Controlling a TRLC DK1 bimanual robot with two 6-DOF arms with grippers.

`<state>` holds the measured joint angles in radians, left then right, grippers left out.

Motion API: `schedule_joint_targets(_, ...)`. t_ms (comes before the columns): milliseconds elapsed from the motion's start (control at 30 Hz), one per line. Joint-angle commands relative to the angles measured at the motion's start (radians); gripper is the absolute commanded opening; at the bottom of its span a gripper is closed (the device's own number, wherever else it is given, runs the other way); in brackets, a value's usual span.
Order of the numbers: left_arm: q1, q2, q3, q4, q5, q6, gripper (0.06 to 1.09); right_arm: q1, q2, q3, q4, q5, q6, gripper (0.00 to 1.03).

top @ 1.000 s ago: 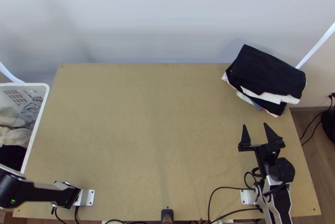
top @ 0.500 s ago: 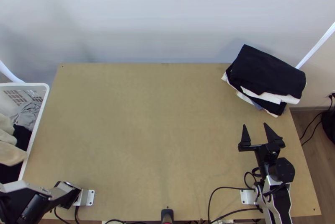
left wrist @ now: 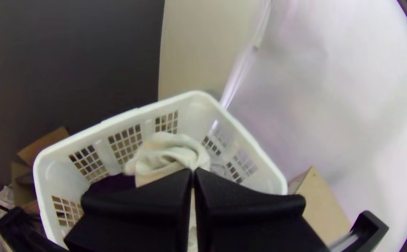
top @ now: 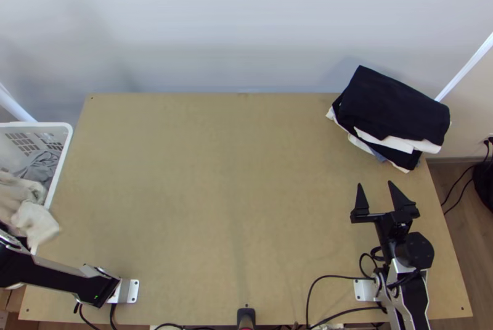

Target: Fold the t-shirt

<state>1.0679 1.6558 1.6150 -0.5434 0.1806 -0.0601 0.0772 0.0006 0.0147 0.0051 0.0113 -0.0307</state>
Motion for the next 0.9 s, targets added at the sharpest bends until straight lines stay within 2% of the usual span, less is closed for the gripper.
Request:
schedule_joint_targets(0, -0.039, -0.143, 0.152, -0.038, 0.045, -0.046, 0.09, -0.004, -0.002, -0.005, -0.019, 0.010, -0.011, 0.99)
schedule_joint_targets(200, -0.192, -0.324, 0.194, -0.109, 0.059, -0.067, 0.09, -0.004, -0.002, -0.005, -0.019, 0.010, -0.011, 0.99)
schedule_joint_targets(367, -0.447, -0.472, 0.169, -0.174, 0.026, -0.075, 0.09, -0.004, -0.002, -0.005, -0.019, 0.010, -0.011, 0.99)
schedule_joint_targets(567, -0.950, -0.564, 0.028, -0.188, -0.188, -0.053, 0.09, -0.004, -0.002, -0.005, -0.019, 0.010, -0.011, 0.99)
schedule_joint_targets(733, -1.378, -0.584, -0.161, -0.222, -0.426, -0.047, 0.09, -0.004, -0.002, -0.005, -0.019, 0.010, -0.011, 0.99)
schedule_joint_targets(867, -1.605, -0.597, -0.348, -0.194, -0.464, -0.089, 0.09, -0.004, -0.002, -0.005, -0.019, 0.010, -0.011, 0.99)
